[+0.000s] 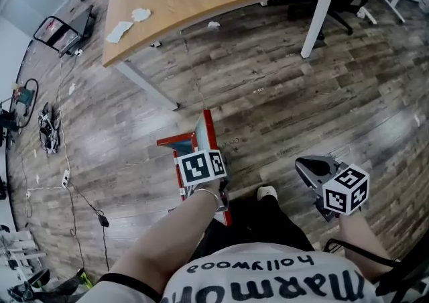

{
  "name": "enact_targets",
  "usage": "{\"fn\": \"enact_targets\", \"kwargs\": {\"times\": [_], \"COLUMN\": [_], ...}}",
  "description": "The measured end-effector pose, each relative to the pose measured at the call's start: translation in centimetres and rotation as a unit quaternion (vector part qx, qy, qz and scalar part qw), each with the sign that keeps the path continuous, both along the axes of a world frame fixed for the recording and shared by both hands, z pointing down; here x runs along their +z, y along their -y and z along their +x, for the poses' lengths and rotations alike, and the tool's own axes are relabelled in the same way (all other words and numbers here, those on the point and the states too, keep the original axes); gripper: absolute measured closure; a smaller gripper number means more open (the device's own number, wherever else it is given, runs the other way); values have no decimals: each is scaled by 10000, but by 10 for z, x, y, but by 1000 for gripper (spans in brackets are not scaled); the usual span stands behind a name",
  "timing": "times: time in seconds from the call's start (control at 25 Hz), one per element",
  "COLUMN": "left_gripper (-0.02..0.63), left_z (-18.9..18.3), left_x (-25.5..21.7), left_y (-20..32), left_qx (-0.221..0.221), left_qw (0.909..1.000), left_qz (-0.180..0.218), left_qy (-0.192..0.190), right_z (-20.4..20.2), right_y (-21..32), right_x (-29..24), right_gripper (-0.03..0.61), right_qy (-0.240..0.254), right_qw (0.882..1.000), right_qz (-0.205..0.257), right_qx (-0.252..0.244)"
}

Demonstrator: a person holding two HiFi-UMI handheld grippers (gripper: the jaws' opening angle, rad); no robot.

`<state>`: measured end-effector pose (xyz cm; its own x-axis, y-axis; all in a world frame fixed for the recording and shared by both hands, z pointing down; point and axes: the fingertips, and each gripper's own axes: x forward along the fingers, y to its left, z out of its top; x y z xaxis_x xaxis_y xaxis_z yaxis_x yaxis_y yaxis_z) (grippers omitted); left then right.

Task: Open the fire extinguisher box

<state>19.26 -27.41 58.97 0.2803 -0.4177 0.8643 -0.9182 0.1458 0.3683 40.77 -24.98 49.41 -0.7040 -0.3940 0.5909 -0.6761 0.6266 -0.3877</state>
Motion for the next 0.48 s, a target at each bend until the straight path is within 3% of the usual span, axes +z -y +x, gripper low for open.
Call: {"fn": "enact_targets", "kwargs": {"times": [0.48], "left_gripper": [500], "left_z": [28], "left_x": [28], "left_y": [6], "left_qx": [168], "left_qw": [9967], "left_qz": [-257], "left_qy": [749], "right_z": [53], "right_y": [8], "right_x": [19], "right_gripper": [566], "right_qy": [-92], "right_qw": [9989], "right_qz": [-141], "right_qx": [429]}}
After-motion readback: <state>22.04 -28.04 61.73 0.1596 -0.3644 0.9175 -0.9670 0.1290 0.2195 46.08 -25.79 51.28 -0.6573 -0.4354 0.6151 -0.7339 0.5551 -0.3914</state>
